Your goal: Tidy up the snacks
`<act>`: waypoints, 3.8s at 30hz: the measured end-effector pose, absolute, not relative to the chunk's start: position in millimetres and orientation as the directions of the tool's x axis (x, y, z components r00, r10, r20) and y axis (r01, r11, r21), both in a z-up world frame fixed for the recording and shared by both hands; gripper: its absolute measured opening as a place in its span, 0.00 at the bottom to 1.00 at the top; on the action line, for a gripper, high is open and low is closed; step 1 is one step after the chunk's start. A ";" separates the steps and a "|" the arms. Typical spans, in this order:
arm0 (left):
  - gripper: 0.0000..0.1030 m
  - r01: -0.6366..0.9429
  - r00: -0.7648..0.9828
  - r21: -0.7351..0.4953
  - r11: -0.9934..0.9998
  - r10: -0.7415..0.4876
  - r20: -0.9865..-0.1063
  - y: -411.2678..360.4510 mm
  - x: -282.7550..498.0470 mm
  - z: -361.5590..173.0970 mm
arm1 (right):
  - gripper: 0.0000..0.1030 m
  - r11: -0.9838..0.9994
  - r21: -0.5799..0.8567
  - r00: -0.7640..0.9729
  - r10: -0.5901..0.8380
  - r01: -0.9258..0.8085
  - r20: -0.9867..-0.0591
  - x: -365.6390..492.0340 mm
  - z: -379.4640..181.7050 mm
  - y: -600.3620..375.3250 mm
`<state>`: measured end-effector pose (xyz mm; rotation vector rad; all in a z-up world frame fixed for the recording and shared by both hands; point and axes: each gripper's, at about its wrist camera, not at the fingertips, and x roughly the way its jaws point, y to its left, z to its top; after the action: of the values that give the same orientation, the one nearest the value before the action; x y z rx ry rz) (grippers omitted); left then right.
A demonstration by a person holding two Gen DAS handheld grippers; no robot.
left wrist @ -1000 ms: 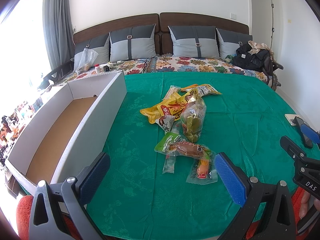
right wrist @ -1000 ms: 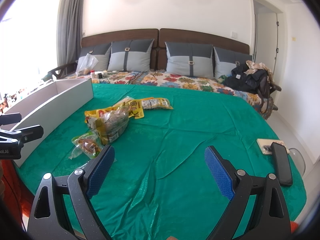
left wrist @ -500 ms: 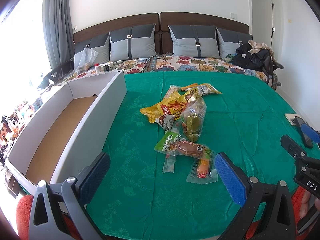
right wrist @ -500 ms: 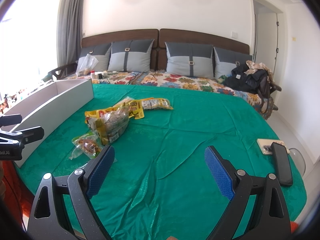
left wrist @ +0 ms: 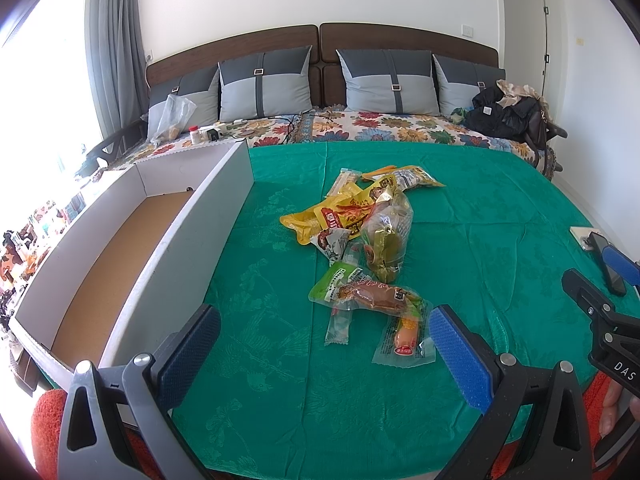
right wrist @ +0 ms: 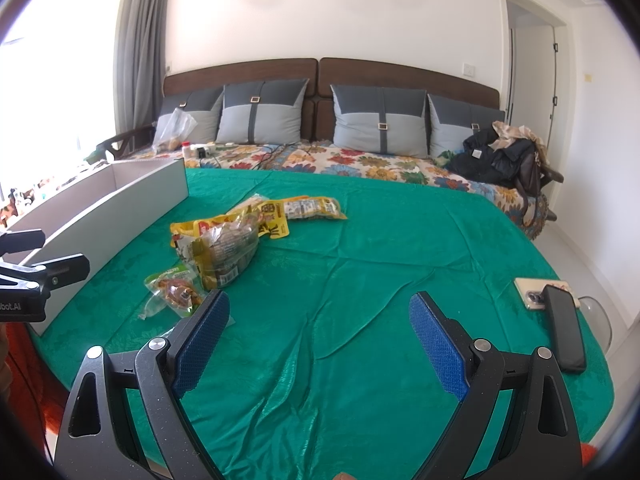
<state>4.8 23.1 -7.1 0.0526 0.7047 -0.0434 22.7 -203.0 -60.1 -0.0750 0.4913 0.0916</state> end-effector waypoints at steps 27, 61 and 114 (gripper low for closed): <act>1.00 0.059 0.618 -0.029 0.998 -0.059 -0.784 30.5 26.0 -58.0 | 0.91 0.997 0.014 0.836 0.069 -0.073 -0.545 39.1 -71.6 -211.9; 1.00 0.032 0.391 -0.012 0.999 -0.024 -0.920 75.5 67.0 -135.7 | 0.90 0.969 0.009 0.485 0.131 -0.246 -0.865 124.0 -160.1 -93.5; 0.61 -0.014 0.365 -0.144 0.989 -0.129 -0.922 61.9 159.5 -101.4 | 0.93 0.972 -0.009 0.614 0.141 -0.234 -0.777 106.2 -162.6 -166.2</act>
<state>159.5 61.9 -101.4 -0.1357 1.1961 -0.0744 106.2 -166.2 -162.6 -0.1132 0.8840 0.2167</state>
